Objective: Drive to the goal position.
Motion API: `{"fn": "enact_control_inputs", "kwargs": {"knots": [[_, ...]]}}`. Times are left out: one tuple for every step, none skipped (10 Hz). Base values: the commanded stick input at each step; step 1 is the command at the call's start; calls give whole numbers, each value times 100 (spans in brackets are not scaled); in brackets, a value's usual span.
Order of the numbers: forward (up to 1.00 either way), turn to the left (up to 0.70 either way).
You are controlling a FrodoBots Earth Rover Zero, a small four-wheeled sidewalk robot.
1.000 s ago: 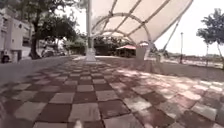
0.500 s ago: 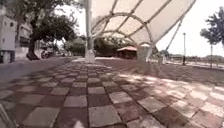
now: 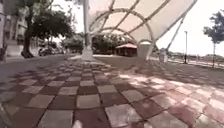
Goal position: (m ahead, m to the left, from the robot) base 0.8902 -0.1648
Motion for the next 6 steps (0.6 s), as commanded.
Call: {"fn": "enact_control_inputs", "kwargs": {"knots": [[100, 0], [100, 0], [100, 0], [100, 0], [100, 0], [100, 0]]}}
